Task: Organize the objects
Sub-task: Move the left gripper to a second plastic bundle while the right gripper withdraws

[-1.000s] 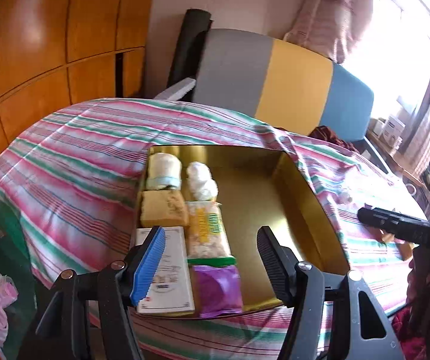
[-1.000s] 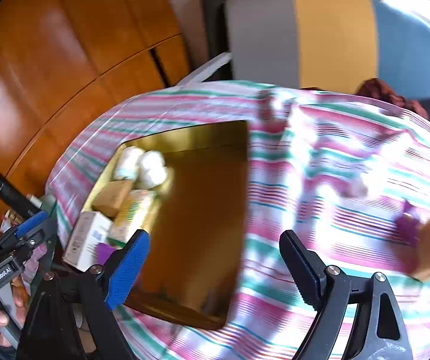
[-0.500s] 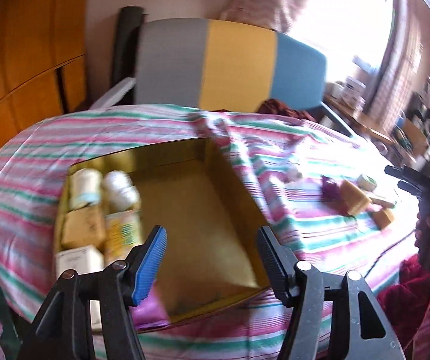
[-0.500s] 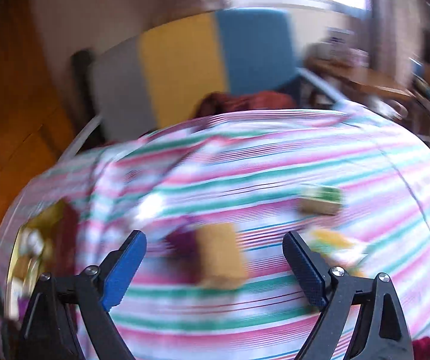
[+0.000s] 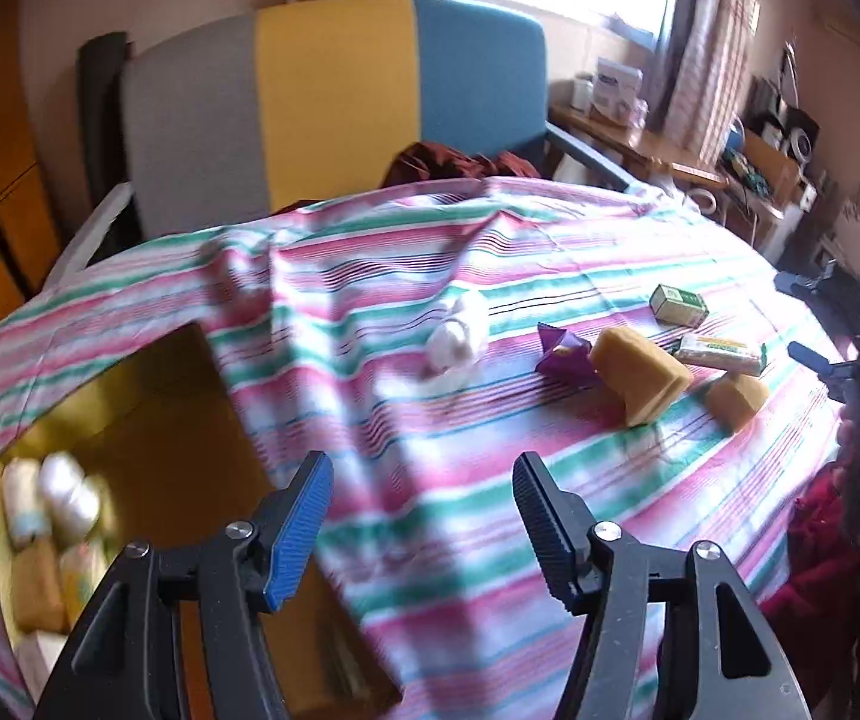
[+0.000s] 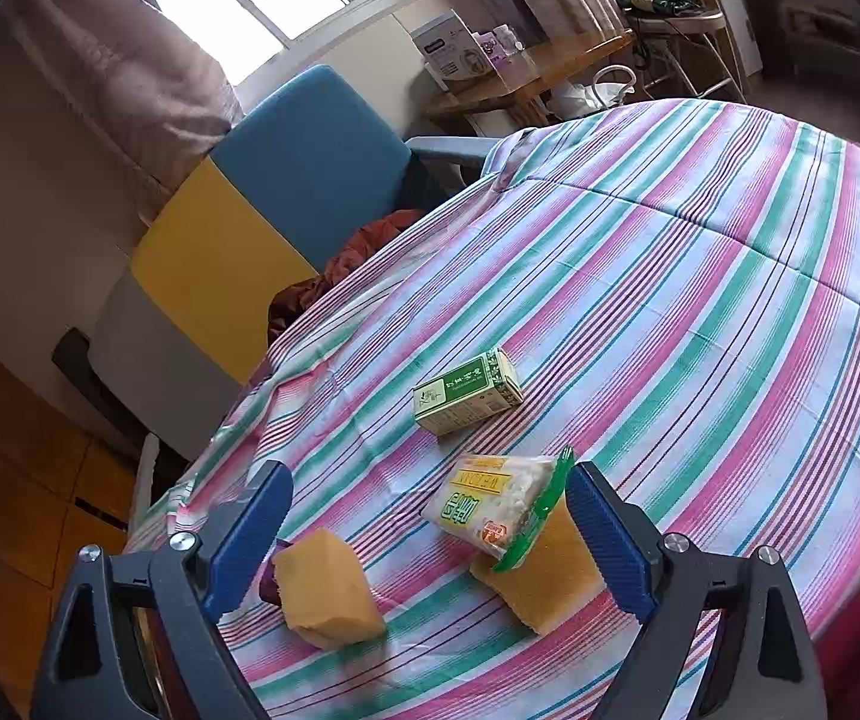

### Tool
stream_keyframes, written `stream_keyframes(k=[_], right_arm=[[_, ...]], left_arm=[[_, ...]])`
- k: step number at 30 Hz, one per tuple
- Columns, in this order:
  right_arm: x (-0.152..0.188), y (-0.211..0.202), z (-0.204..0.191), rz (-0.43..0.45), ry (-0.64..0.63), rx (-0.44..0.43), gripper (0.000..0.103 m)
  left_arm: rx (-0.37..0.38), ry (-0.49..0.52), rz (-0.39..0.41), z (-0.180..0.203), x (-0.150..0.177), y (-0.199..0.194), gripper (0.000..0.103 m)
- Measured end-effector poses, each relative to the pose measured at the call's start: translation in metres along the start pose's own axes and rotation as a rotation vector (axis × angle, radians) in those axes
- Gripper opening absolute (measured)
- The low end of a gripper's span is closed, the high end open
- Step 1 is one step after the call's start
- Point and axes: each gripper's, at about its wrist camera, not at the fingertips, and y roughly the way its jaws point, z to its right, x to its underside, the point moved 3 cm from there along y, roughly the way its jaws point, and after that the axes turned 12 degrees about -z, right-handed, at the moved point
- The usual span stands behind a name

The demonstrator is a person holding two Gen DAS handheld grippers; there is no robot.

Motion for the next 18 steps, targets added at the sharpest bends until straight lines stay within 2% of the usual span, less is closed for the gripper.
stream_keyframes(k=[8, 11, 14, 18], right_arm=[[0.002, -0.006, 0.012, 0.013, 0.078, -0.074, 0.094], [0.001, -0.008, 0.017, 0.022, 0.108, -0.094, 0.095], [0.0, -0.01, 0.024, 0.028, 0.143, -0.113, 0.095], [-0.001, -0.011, 0.03, 0.039, 0.176, -0.117, 0.095]], left_arm=[[-0.074, 0.134, -0.056, 0.032, -0.061, 0.056, 0.063], [-0.067, 0.14, -0.08, 0.035, -0.081, 0.077, 0.063], [-0.117, 0.145, -0.076, 0.034, -0.095, 0.094, 0.063], [-0.129, 0.156, -0.104, 0.034, -0.112, 0.122, 0.063]])
